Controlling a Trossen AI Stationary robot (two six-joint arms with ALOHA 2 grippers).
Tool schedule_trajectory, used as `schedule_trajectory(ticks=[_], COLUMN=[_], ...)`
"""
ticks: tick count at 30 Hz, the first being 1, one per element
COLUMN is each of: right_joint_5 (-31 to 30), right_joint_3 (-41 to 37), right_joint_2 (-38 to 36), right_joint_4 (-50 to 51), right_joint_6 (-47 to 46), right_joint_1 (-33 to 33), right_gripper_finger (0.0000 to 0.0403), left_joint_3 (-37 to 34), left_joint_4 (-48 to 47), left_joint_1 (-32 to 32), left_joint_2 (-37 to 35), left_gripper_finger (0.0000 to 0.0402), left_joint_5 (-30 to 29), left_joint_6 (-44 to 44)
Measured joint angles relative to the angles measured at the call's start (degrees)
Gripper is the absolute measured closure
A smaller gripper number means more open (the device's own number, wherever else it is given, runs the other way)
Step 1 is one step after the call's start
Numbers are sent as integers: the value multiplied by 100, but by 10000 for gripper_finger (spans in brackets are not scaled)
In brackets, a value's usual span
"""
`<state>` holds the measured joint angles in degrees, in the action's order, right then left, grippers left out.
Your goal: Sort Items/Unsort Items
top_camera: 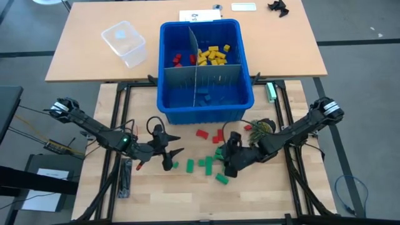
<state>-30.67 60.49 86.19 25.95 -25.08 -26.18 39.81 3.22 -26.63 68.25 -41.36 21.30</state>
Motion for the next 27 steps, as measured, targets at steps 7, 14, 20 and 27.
schedule_trajectory(ticks=[7,14,20,27], right_joint_5=[48,59,-295,-155], right_joint_3=[-6,-9,-63,-733], right_joint_2=[-8,2,2,4], right_joint_4=[293,-36,691,-33], right_joint_6=[-576,-644,-1397,-666], right_joint_1=[10,126,181,278], right_gripper_finger=[192,189,155,140], left_joint_3=[0,2,2,2], left_joint_4=[15,35,28,35], left_joint_1=[0,0,0,0], left_joint_2=[0,0,0,0], left_gripper_finger=[154,154,154,154], left_joint_5=[-55,-55,-52,-52], left_joint_6=[0,30,37,42])
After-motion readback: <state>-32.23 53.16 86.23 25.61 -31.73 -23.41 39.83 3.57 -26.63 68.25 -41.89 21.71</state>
